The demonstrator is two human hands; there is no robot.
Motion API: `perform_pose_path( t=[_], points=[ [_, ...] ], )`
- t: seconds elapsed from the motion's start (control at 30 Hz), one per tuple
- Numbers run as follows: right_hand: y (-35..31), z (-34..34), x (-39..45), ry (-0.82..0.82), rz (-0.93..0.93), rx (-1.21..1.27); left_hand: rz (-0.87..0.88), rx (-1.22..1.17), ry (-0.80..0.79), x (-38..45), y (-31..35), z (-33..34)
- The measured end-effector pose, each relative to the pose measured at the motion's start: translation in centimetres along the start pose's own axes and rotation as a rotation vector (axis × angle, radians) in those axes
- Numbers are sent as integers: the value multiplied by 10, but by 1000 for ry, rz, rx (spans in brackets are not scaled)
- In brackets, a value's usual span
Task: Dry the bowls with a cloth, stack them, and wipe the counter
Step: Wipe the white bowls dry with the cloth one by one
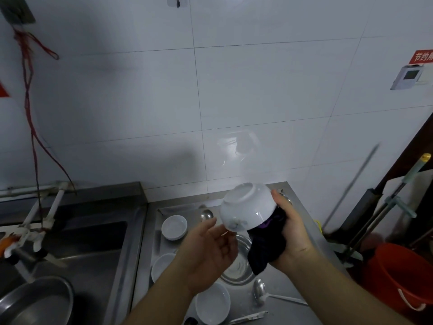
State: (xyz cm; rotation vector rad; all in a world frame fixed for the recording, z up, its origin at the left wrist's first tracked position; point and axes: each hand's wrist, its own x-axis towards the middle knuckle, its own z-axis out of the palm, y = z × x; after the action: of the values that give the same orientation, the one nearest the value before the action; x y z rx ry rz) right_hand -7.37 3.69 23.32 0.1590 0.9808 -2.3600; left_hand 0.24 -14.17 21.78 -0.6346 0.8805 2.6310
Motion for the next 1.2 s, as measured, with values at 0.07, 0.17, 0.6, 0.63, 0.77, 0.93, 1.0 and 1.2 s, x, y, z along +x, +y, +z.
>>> perform_pose_path(
  t=[0.07,0.17,0.6,0.63,0.77,0.93,1.0,1.2],
  points=[
    [4,-4,-1,-4,0,5,5,-103,-61,-2,1,4],
    [6,-8,-3,6,8,-22,83,-137,-69,-2,-1,10],
    [34,-8,-12,402,45,-488,394,12,135,-6,30,25],
    [29,-7,-12,391,-49,-493,419,90,152,-7,30,23],
    [7,13,-14,145,-537,-722,444,434,139,-12,24,18],
    [-1,26,-19,-287,-1084,-1460,393,672,-66,-22,19,21],
    [3,25,-16,-386,-1119,-1534,366,705,-97,-23,17,16],
    [-4,29,-4,-247,-896,-1395,321,673,-126,-26,5,5]
  ],
)
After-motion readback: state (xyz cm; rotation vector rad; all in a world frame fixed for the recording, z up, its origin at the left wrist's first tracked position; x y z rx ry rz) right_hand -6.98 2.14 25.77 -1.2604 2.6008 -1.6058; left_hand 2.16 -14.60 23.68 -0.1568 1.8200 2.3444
